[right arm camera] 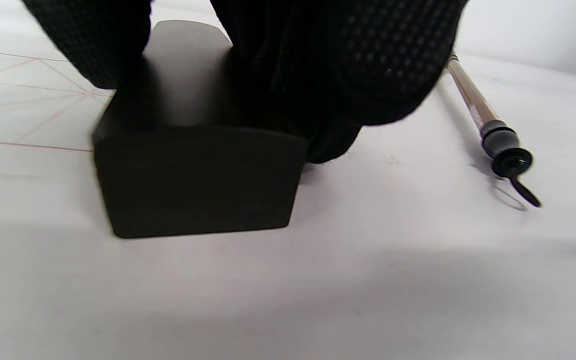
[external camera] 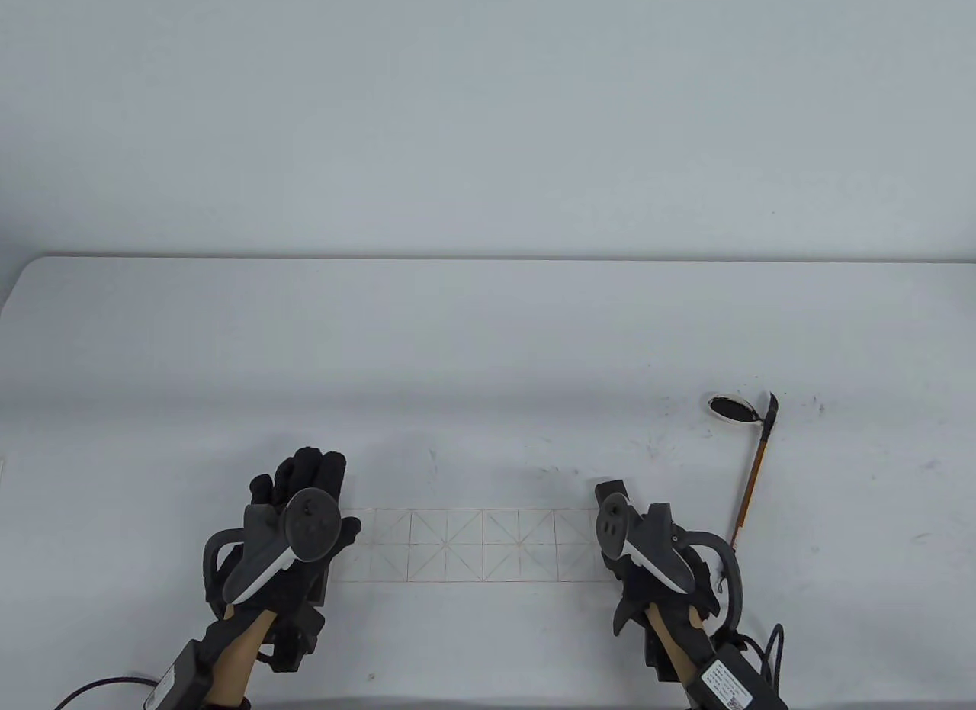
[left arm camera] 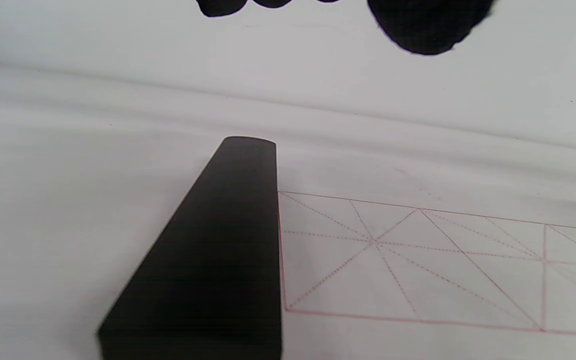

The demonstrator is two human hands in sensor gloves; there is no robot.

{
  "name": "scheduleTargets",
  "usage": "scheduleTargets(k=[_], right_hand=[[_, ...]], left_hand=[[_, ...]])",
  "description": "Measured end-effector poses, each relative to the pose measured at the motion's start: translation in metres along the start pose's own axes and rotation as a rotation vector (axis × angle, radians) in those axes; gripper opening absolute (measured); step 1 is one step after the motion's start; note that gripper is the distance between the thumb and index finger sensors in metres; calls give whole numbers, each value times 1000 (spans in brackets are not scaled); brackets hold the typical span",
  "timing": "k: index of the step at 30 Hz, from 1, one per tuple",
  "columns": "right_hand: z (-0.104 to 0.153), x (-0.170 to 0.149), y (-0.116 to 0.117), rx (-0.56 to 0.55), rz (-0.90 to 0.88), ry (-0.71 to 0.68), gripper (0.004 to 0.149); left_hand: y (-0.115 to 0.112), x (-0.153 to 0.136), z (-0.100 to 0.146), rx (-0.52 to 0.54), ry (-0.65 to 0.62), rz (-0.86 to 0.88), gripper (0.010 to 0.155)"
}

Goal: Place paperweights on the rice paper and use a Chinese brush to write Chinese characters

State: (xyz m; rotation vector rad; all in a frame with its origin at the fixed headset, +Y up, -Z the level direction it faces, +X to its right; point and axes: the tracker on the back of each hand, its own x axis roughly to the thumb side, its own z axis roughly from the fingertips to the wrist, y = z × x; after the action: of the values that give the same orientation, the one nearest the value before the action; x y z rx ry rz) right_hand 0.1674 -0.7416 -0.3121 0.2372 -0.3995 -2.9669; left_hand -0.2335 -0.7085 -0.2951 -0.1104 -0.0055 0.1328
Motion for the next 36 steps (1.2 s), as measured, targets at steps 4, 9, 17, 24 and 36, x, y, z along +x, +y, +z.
scheduleTargets(k=[4,9,17,24,36], right_hand=[[-2,-9,1,13,-20,46,71],[-3,-17,2,19,-44,85,71],[-3,-18,1,19,-51,85,71],[-2,-18,2,48,-70,87,72],[9,-53,-41,-222,-315,48,62]], left_hand=[[0,-1,0,-2,3,5,85],[0,-1,-1,-6,1,1,85],[0,-1,-1,-12,2,4,85],[0,-1,-1,-16,1,7,85],[2,1,0,-6,-9,7,85]])
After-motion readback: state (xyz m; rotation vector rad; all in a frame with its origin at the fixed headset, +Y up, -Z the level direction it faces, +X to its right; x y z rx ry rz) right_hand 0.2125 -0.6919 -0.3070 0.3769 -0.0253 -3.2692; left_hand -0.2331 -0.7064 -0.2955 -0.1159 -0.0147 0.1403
